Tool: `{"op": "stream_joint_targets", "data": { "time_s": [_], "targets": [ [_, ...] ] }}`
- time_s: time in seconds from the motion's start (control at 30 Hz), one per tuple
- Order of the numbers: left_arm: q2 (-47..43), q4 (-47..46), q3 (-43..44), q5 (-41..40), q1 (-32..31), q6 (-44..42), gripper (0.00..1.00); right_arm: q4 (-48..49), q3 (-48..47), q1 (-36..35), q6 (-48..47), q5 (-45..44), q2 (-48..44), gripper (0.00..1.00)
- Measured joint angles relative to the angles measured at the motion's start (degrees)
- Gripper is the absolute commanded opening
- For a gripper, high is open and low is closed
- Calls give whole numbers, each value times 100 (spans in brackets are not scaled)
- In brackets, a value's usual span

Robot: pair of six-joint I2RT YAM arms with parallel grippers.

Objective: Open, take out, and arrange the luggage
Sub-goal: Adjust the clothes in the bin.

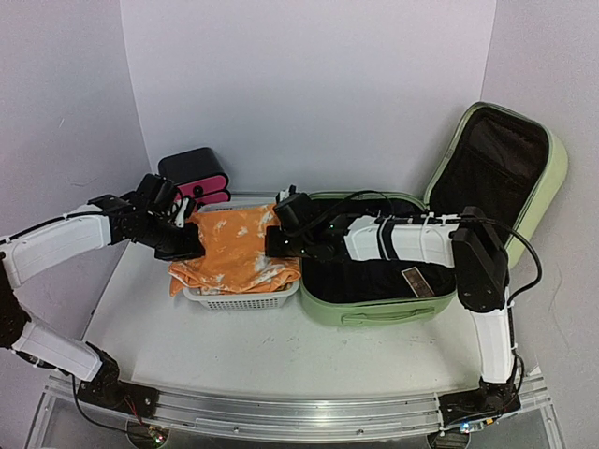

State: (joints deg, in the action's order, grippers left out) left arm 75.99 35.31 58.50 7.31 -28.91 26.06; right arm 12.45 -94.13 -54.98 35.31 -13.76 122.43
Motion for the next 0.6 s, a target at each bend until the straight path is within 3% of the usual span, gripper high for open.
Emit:
{"op": "stream_joint_targets", "data": {
  "time_s": [0.23,0.43,0.6],
  "targets": [
    [105,275,1040,-304,-2,-127,8,-205,-461,33,-284,-262,-61,0],
    [793,372,1668,-752,7,-223,2,-199,-1058,127,-422,-579,70,0],
    [1539,367,1843,-1067,92,-214,0,-87,-1757,334,-424,-520,723,0]
  ]
}}
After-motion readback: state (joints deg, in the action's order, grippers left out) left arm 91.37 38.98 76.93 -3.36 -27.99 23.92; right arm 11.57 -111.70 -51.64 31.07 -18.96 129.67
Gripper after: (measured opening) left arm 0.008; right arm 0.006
